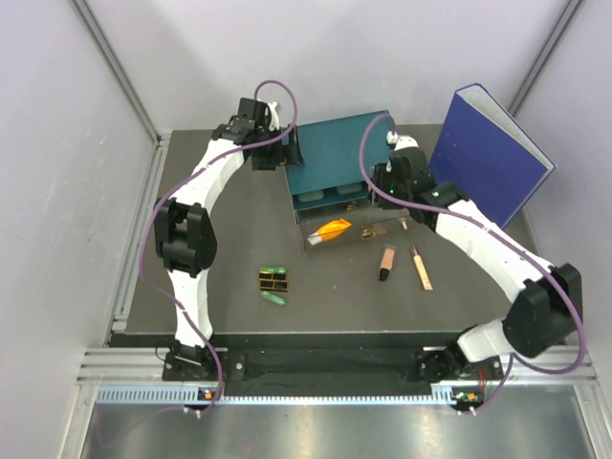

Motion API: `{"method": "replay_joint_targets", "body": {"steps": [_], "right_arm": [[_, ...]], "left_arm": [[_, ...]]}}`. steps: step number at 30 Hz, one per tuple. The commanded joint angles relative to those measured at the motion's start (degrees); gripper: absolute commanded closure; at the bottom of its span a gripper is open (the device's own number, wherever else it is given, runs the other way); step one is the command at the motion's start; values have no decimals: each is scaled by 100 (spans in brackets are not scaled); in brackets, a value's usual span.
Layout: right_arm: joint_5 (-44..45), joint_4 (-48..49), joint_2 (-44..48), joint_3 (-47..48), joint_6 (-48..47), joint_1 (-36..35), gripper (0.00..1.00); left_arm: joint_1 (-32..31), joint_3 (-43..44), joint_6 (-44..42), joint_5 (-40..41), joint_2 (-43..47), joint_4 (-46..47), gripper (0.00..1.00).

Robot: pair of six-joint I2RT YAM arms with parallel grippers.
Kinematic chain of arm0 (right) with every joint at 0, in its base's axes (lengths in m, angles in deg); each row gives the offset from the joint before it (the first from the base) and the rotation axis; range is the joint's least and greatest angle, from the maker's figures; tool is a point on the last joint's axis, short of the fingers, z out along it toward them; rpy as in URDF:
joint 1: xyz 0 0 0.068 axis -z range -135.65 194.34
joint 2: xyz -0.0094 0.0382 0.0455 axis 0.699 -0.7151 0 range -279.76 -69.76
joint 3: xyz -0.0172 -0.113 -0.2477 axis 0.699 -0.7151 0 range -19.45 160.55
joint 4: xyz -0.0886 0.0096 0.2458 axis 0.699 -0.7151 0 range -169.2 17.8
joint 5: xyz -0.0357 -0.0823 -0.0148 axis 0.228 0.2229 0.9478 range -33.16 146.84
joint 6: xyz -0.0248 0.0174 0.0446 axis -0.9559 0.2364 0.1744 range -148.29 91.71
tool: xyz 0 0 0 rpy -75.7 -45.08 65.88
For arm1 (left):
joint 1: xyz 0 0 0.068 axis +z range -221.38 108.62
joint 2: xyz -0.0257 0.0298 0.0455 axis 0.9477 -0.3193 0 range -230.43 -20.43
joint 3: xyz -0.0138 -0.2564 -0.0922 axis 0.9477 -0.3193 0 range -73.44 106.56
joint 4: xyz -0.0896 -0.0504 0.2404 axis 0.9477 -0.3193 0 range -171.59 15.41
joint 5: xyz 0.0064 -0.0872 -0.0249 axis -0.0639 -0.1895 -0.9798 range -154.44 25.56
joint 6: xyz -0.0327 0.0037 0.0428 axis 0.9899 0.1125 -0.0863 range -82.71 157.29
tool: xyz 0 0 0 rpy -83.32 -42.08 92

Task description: Organize the makeup

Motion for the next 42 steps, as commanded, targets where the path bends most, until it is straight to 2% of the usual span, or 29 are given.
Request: {"method": "replay_joint_targets", "body": {"steps": [1, 6, 10, 11, 14, 18, 24, 31, 37, 42], "right_arm": [[-393, 434, -433, 501, -21, 113, 100], [-534, 172, -741, 572, -21, 122, 100], [-614, 127, -540, 343, 32, 113, 98], [-614, 118, -496, 273, 41, 113, 79], [-535, 66, -373, 255, 67, 113, 39], [-236, -136, -145, 343, 94, 113, 27], [396, -400, 768, 19, 163, 104, 28], [599, -1032, 2279, -1255, 1251, 245, 30], [564, -1446, 2817, -2222, 2323, 315, 32], [616, -1480, 2634, -2830, 2730, 490, 33]], "left_arm": [[35, -53, -216, 180, -51, -293, 1], [61, 25, -295, 224, -86, -372, 1], [78, 149, -312, 215, -148, -425, 1], [87, 192, -330, 215, -174, -442, 1], [114, 333, -339, 206, -270, -513, 1], [122, 474, -321, 197, -341, -539, 1], [122, 413, -339, 188, -350, -522, 1], [157, 351, -427, 215, -394, -504, 1], [166, 202, -436, 136, -385, -381, 1], [166, 123, -427, 57, -385, -319, 1]]}}
